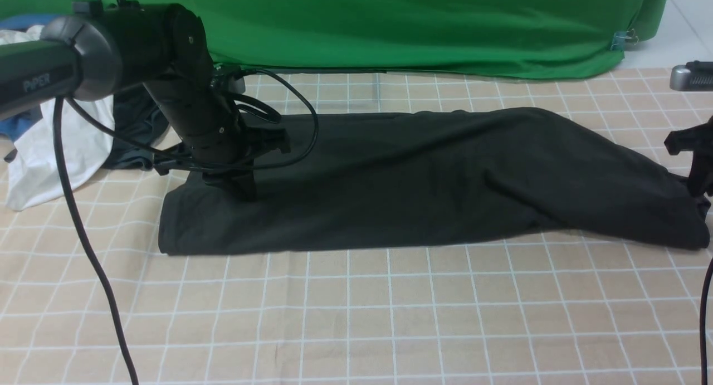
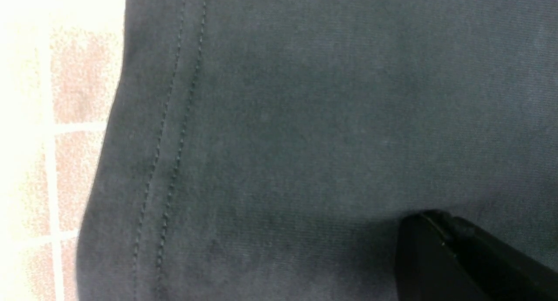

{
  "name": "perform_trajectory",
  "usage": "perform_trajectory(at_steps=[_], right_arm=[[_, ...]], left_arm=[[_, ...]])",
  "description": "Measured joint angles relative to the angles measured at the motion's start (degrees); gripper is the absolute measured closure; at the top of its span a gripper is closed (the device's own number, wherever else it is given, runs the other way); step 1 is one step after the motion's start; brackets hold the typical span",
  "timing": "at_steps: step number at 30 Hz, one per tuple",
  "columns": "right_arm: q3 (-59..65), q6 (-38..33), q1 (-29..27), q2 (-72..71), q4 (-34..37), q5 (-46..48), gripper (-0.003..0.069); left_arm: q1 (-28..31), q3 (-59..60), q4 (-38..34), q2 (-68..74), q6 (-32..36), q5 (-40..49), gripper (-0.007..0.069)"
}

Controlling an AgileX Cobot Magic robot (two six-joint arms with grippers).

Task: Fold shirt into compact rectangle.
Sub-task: 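Pull the folded dark garment lengthwise by its ends to straighten it flat on the table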

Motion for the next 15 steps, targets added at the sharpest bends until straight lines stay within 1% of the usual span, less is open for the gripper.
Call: perform_trajectory(at_steps=[1,2,3,5,7,10,11,13,14,15], right_arm=[[0.0,0.1,0.0,0.3,0.1,-0.3,0.03],[0.0,0.1,0.0,0.3,0.1,-0.3,0.0279],[0.0,0.4,0.0,1.0,0.2,-0.7,0.0218],[0.0,0.5,0.0,2.1,0.3,-0.9,0.0189],[0.0,0.6,0.0,3.2,1.1,-1.2,0.0194],[0.0,0.5,0.0,4.8,2.4,-1.6,0.0276],[0.0,0.3,0.0,5.0,2.5,-1.8,0.0328],[-0.1,-0.3,0.0,5.0,2.6,-2.1,0.0472],[-0.2,-0.7,0.0,5.0,2.6,-2.1,0.0526],[-0.5,-1.1,0.0,5.0,2.6,-2.0,0.0557]], left_arm=[[0.0,0.0,0.0,0.0,0.0,0.0,0.0612],[0.0,0.0,0.0,0.0,0.0,0.0,0.0612],[0.0,0.0,0.0,0.0,0.0,0.0,0.0612],[0.0,0.0,0.0,0.0,0.0,0.0,0.0612],[0.0,0.0,0.0,0.0,0.0,0.0,0.0612],[0.0,0.0,0.0,0.0,0.0,0.0,0.0612],[0.0,0.0,0.0,0.0,0.0,0.0,0.0612],[0.0,0.0,0.0,0.0,0.0,0.0,0.0612],[0.0,0.0,0.0,0.0,0.0,0.0,0.0612],[0.0,0.0,0.0,0.0,0.0,0.0,0.0612]])
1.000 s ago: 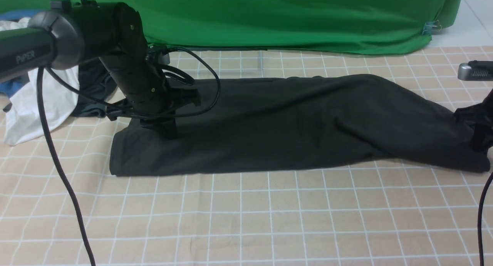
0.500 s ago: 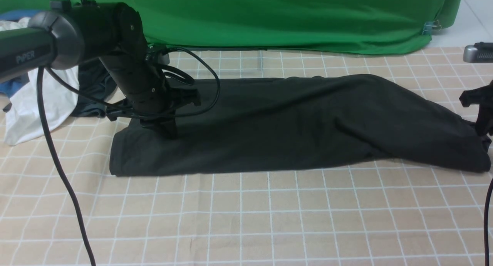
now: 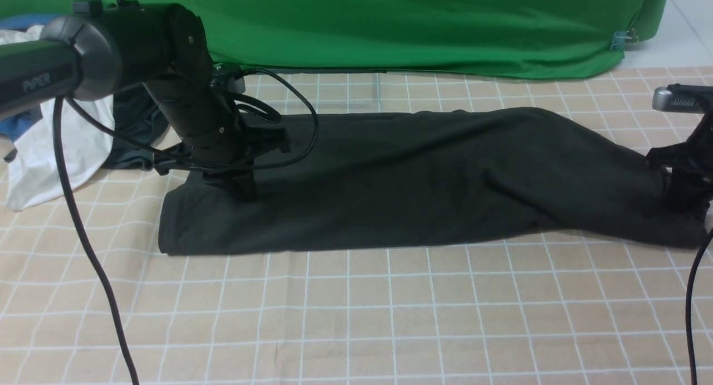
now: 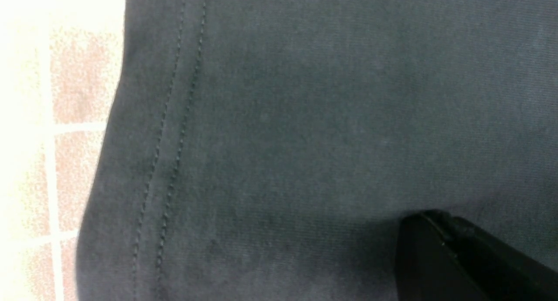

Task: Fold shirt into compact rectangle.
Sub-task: 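Pull the folded dark garment lengthwise by its ends to straighten it flat on the table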

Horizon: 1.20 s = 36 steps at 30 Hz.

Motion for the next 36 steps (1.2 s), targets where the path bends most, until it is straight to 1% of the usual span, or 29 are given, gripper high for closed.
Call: perform_trajectory(at_steps=[1,2,8,13,17,21,23,24,26,28,29,30,31,33,34,36], right_arm=[[-0.5,-0.5,0.0,0.0,-0.4,0.3,0.0595],[-1.2,-0.5,0.0,-0.1,-1.2,1.1,0.0603],[-7.7,-2.5,-0.1,-0.7,-6.8,7.8,0.0606],[-11.2,-4.3,-1.0,-1.2,-7.5,9.3,0.0606],[-11.5,-7.7,-1.5,-1.0,-7.5,9.8,0.0606],[-11.5,-8.0,-1.7,0.2,-7.7,8.4,0.0603],[-11.5,-7.0,-1.9,0.5,-8.0,5.9,0.0582],[-11.5,-6.0,-1.9,0.6,-8.5,4.9,0.056],[-11.5,-3.4,-2.0,0.6,-9.7,2.5,0.0484],[-11.5,-2.0,-2.0,0.6,-10.3,2.0,0.038],[-11.5,-1.9,-2.0,0.6,-10.3,2.0,0.0369],[-11.5,-1.5,-2.0,0.6,-10.4,2.3,0.0298],[-11.6,-1.1,-2.0,0.6,-10.5,3.2,0.0245],[-12.2,0.0,-2.0,0.6,-10.5,5.1,0.0219],[-12.5,0.4,-2.0,0.6,-10.5,6.0,0.0221],[-13.3,1.0,-1.8,0.6,-10.4,8.4,0.0253]], left_arm=[[0.0,0.0,0.0,0.0,0.0,0.0,0.0612],[0.0,0.0,0.0,0.0,0.0,0.0,0.0612],[0.0,0.0,0.0,0.0,0.0,0.0,0.0612],[0.0,0.0,0.0,0.0,0.0,0.0,0.0612],[0.0,0.0,0.0,0.0,0.0,0.0,0.0612],[0.0,-0.1,0.0,0.0,0.0,0.0,0.0612],[0.0,-0.4,0.4,-0.1,-0.4,0.2,0.0612],[0.0,-0.8,0.9,-0.4,-0.7,0.2,0.0612],[0.0,-2.4,3.3,-1.3,-2.9,0.2,0.0612],[0.0,-4.9,6.5,-2.2,-6.3,0.5,0.0612],[0.1,-4.9,6.8,-2.2,-6.7,0.6,0.0612],[0.4,-7.5,8.5,-2.4,-9.4,1.4,0.0612],[1.3,-10.2,8.6,-2.1,-11.1,2.6,0.0612],[2.3,-12.6,7.8,-1.3,-11.7,3.4,0.0612],[3.2,-14.3,7.1,-0.5,-12.1,3.8,0.0612],[4.8,-17.6,5.9,1.7,-12.6,4.1,0.0612]])
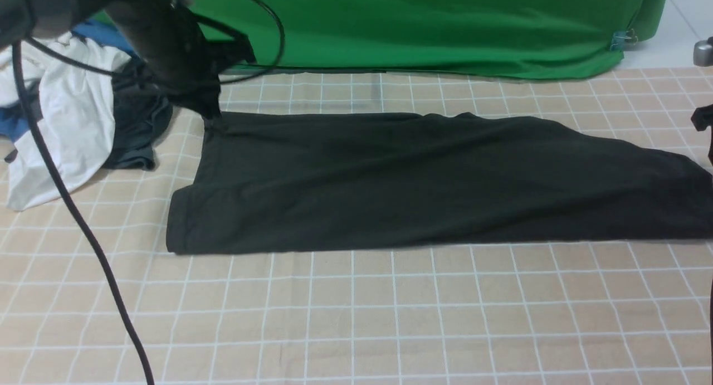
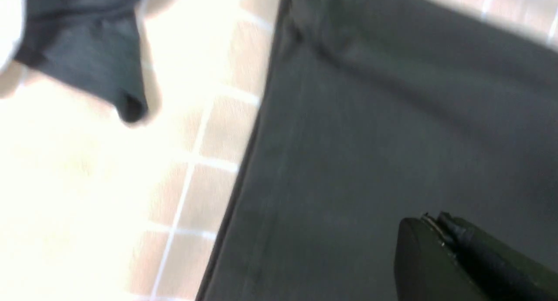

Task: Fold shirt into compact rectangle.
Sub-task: 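Pull the folded dark garment lengthwise by its ends to straighten it flat on the table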

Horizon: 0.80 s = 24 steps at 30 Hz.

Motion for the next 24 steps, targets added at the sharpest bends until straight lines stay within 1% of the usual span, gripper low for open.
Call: perform_trajectory(at_steps=[5,6,7,12,15,18,21,23,24], right_arm=[[-0.4,0.1,1.1,-1.1,2.9,1.2,0.0392],[-0.4,0.1,1.2,-1.1,3.1,1.2,0.0396],[-0.4,0.1,1.7,-1.7,3.9,1.3,0.0412],[-0.6,-0.2,3.4,-3.1,4.7,1.0,0.0412],[-0.6,-0.5,3.7,-3.1,4.8,1.0,0.041],[-0.6,-1.1,3.8,-3.1,4.8,1.0,0.041],[-0.6,-1.4,3.9,-3.1,4.8,1.0,0.041],[-0.6,-1.4,3.9,-3.1,4.8,0.9,0.041],[-0.6,-1.4,3.9,-3.1,4.8,0.9,0.041]], left_arm=[[2.4,-7.2,-0.6,7.2,0.3,0.0,0.0596],[2.5,-7.2,-0.6,7.2,0.4,0.0,0.0592],[2.6,-8.7,0.0,9.0,1.1,-0.2,0.0568],[2.6,-11.6,2.6,14.0,2.0,-3.7,0.0398],[2.6,-12.0,4.3,15.9,1.9,-7.0,0.026],[2.6,-12.1,4.6,17.1,1.9,-9.5,0.0168],[2.6,-12.1,4.6,18.0,1.9,-10.8,0.013],[2.6,-12.2,4.5,18.7,1.9,-10.8,0.0127],[2.6,-12.2,4.5,19.1,1.9,-10.7,0.0141]])
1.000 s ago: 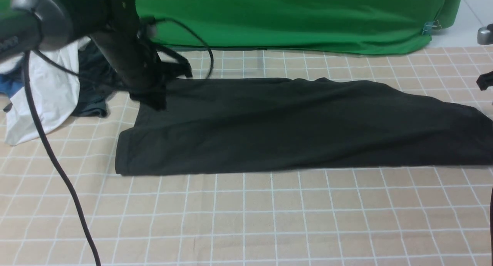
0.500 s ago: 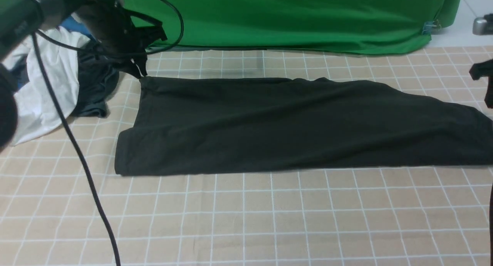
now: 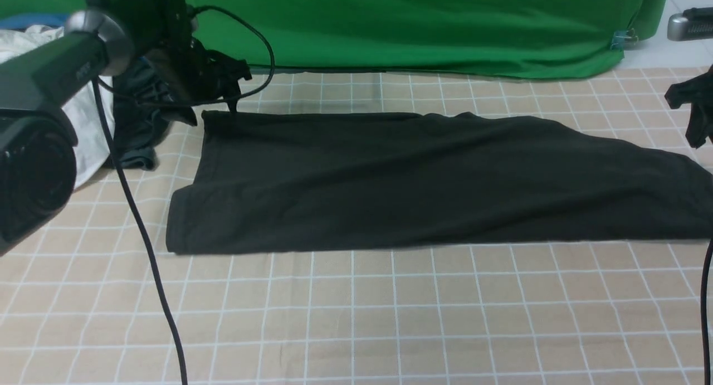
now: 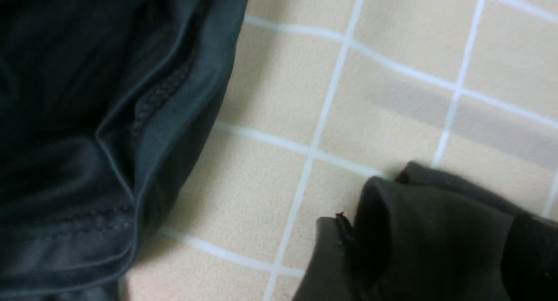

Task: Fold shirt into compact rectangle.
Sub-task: 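Pull the folded dark garment lengthwise by its ends to straighten it flat on the table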

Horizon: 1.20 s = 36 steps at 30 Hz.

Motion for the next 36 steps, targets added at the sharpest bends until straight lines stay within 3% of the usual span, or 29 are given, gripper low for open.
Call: perform_trajectory(at_steps=[2,8,11,22,31,35,36], right_arm=[[0.0,-0.1,0.0,0.0,0.0,0.0,0.041],[0.0,-0.1,0.0,0.0,0.0,-0.1,0.041],[0.0,-0.1,0.0,0.0,0.0,-0.2,0.041],[0.0,-0.1,0.0,0.0,0.0,-1.7,0.041],[0.0,1.3,0.0,0.0,0.0,-1.7,0.0408],[0.0,2.9,0.0,0.0,0.0,0.0,0.0344],[0.0,4.2,0.0,-0.2,0.0,0.2,0.0282]], left_arm=[[0.0,0.0,-0.1,0.2,0.0,0.1,0.0173],[0.0,0.0,-1.8,0.4,3.0,0.4,0.0531],[-0.1,-0.3,-1.8,0.4,4.3,0.6,0.0594],[2.6,-11.1,-1.0,0.3,2.4,7.8,0.0596],[3.2,-11.2,-1.0,2.2,2.4,4.6,0.0587],[3.2,-11.3,-0.9,2.1,2.3,4.1,0.0507],[3.2,-11.6,-0.9,1.5,2.8,5.2,0.0462]])
